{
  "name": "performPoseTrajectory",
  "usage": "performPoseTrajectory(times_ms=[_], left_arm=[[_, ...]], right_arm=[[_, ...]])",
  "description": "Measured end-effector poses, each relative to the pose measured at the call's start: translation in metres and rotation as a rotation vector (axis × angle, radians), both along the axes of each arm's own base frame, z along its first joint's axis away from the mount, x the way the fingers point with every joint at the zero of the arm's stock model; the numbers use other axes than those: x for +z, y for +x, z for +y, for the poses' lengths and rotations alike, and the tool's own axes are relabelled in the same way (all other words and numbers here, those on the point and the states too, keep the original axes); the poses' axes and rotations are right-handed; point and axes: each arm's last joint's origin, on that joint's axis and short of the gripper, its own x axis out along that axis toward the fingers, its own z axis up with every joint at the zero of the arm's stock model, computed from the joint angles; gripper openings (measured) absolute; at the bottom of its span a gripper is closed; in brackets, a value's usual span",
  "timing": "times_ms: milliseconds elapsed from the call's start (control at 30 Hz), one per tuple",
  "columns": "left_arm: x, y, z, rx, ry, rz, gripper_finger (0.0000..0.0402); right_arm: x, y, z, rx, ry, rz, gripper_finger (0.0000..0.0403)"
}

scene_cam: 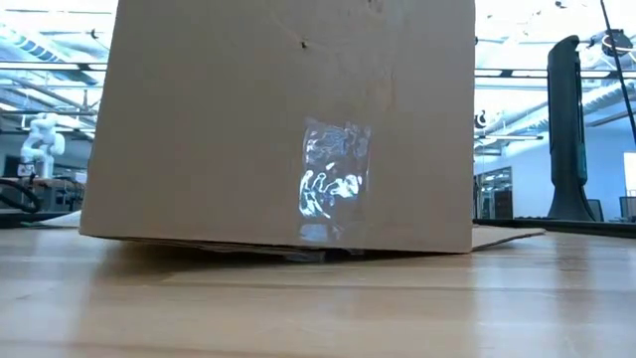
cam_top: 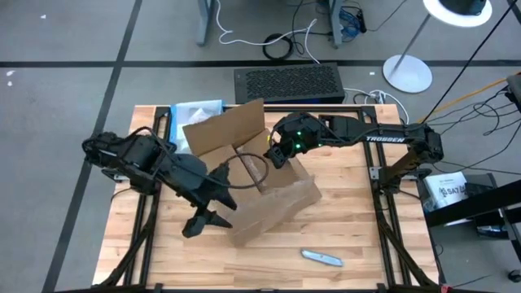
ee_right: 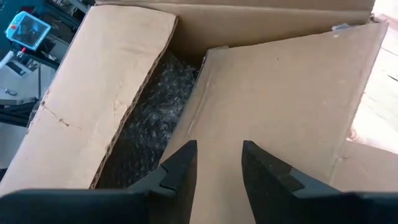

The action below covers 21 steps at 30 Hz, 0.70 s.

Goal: Unpack boxes
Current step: Break down box until it is fully flat

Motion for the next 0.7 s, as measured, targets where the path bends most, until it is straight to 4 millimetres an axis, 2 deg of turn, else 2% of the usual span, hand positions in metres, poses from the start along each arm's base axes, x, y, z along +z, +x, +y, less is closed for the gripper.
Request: performPoseTrajectory(times_ms=[300,400,533,633,700], left_arm=[[-0.024,0.037,-0.012,-0.207,-0.155,0.111,0.0148],[-0.026,0.046,-0.017,-0.273,-0.239,0.116,0.0142],[-0.017,0.05,-0.021,-0.303,-0.33,0.064,0.0141],[-0.017,0.051,-0.019,-0.275,-0.318,0.066,0.0141],[-0.025,0.056,-0.016,-0.233,-0.296,0.111,0.014]], right_arm=[[0.0,-0.001,-0.004,-0.023,0.016,0.002,0.0118],[0.0,-0.001,-0.005,-0.027,0.016,0.006,0.0118],[-0.001,-0.002,-0.006,-0.047,0.009,0.015,0.0118],[-0.001,-0.001,-0.006,-0.058,0.011,0.013,0.0118],[0.0,-0.001,-0.006,-0.064,0.006,0.005,0.0118]])
